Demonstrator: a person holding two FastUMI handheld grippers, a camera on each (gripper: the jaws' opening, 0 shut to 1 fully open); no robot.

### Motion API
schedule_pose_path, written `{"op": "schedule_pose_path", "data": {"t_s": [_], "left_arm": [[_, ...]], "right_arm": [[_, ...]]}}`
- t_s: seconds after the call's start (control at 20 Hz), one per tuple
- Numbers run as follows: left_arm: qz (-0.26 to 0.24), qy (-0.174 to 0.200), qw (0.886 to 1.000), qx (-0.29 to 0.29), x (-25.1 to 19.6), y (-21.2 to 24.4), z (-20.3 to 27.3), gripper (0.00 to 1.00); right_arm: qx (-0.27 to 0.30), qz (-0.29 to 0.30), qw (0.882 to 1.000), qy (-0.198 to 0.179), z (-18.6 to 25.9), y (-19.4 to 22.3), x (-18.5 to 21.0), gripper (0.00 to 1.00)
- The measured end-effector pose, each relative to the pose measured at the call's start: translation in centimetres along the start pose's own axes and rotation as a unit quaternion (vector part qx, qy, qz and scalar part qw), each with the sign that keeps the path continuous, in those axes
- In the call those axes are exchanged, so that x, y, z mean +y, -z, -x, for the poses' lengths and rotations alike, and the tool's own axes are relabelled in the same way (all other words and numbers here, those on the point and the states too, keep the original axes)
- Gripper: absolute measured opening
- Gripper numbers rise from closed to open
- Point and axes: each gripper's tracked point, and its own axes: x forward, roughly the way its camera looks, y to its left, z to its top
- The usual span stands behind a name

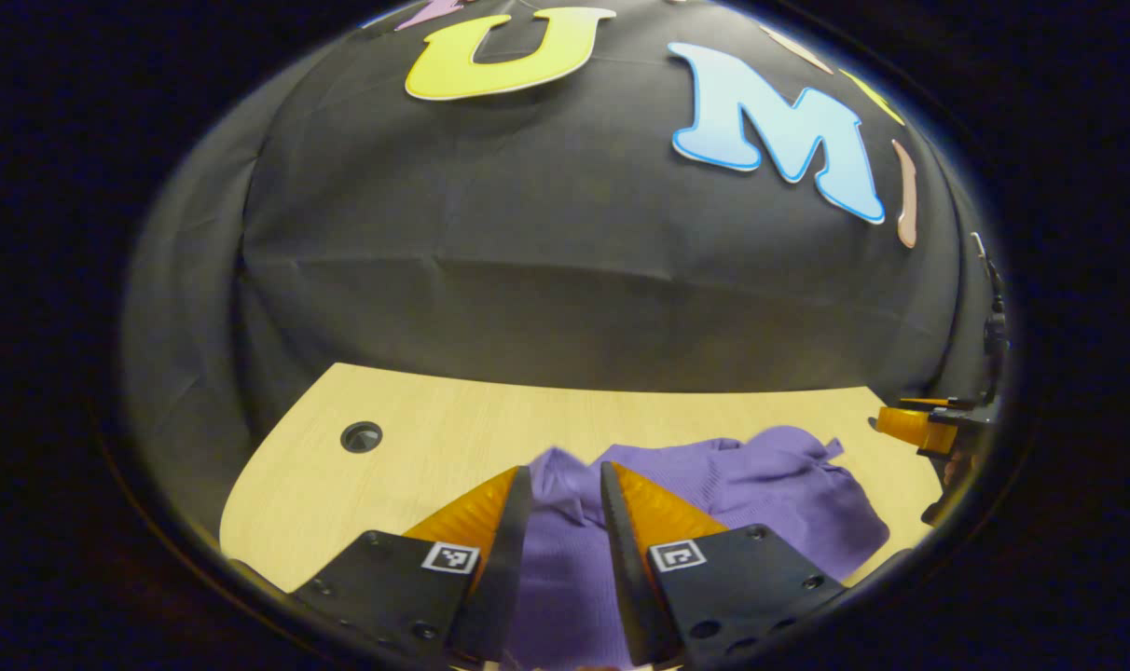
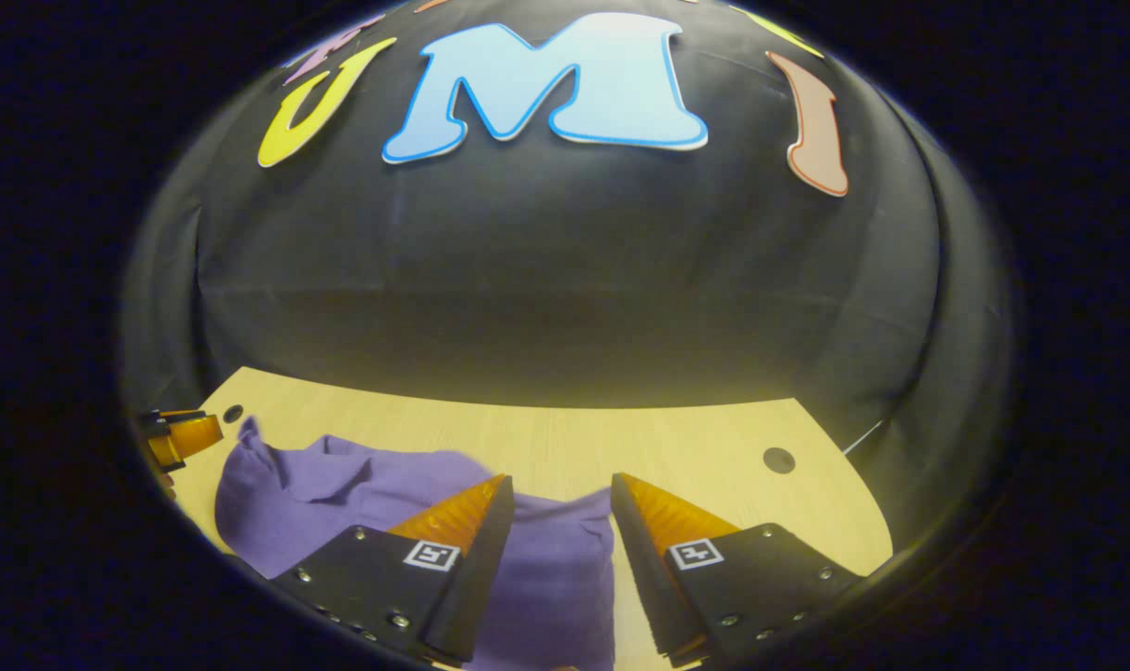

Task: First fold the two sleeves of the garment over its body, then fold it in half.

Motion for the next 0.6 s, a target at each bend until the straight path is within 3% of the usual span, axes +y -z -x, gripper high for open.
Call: {"op": "schedule_pose_path", "data": {"t_s": [0.05,0.2,0.4,0.5,0.6], "left_arm": [[-0.002,0.004,1.000,-0.007,-0.1,-0.5,0.9,0.68],[-0.008,0.012,0.999,-0.037,-0.1,-2.7,4.3,0.82],[-0.014,0.030,0.995,-0.094,-0.8,-6.7,10.3,0.82],[-0.023,0.036,0.991,-0.123,-1.3,-8.3,13.6,0.93],[-0.036,0.039,0.987,-0.150,-2.0,-9.7,16.8,0.94]], "right_arm": [[-0.007,-0.002,1.000,0.002,1.1,-0.4,0.2,0.67],[-0.036,-0.004,0.999,0.012,5.4,-2.2,1.0,0.78],[-0.087,0.007,0.996,0.027,12.3,-4.5,2.3,0.77],[-0.108,0.008,0.994,0.029,15.7,-5.1,3.2,0.78],[-0.127,0.007,0.992,0.025,18.5,-5.8,3.8,0.78]]}}
